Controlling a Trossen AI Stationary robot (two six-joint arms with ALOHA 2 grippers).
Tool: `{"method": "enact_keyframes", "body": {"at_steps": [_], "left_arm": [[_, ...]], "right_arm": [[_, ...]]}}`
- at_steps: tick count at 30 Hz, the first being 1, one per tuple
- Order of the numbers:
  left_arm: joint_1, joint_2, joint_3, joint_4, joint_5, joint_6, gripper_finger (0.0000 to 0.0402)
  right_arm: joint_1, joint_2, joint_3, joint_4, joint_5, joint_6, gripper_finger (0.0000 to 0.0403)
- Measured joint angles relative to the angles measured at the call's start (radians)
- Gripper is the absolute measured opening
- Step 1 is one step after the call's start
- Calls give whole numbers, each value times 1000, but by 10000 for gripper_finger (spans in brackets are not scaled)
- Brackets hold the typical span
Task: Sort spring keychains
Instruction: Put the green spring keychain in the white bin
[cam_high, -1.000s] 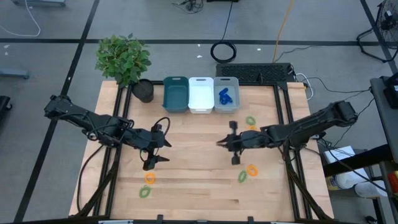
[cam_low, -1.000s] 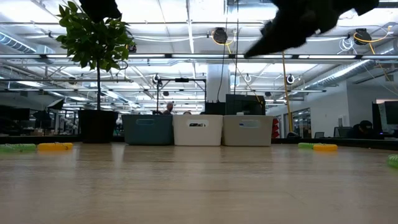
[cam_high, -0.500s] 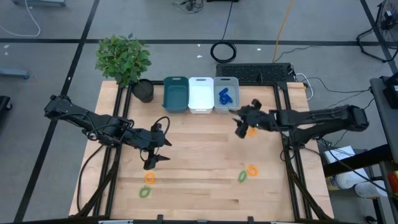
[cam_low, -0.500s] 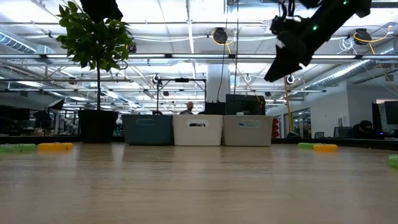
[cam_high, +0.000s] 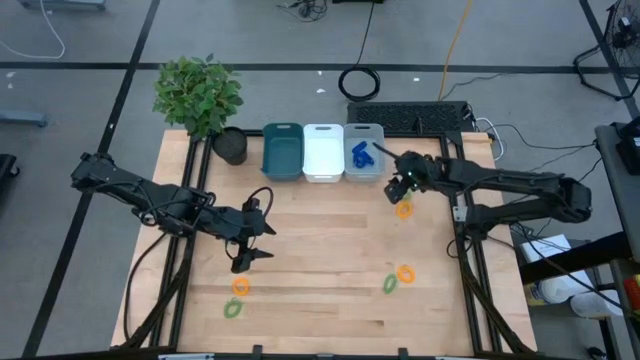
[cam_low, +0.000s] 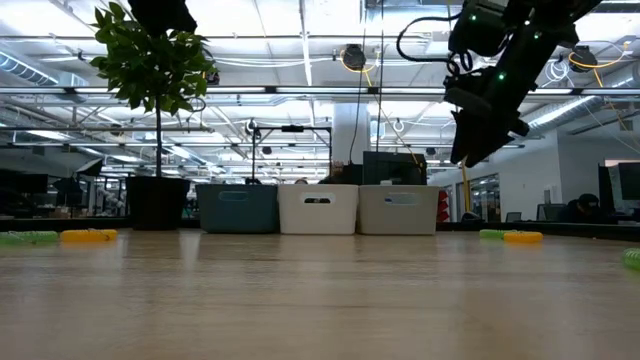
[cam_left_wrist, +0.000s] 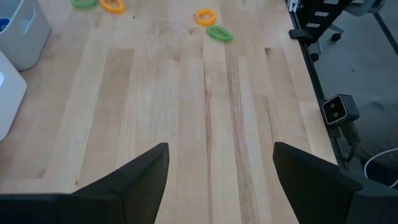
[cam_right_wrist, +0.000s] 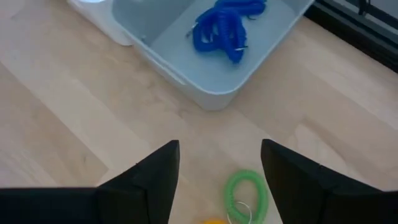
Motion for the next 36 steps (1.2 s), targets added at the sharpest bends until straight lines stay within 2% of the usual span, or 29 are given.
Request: {"method": "enact_keyframes", "body": {"at_steps": [16,24,31,36], "left_arm": [[0,0,0,-1,0,-1,292],[0,0,0,-2,4,-2,292],[0,0,0,-2,5,-4,292],[0,0,0,-3,5,-4,292]], "right_arm": [[-20,191,1,-68,-4,124,213],[-20,285,-2,-66,-75,142,212],[-56,314,-74,3,-89,131,212],[-100,308,-140,122,-177,89,212]]}}
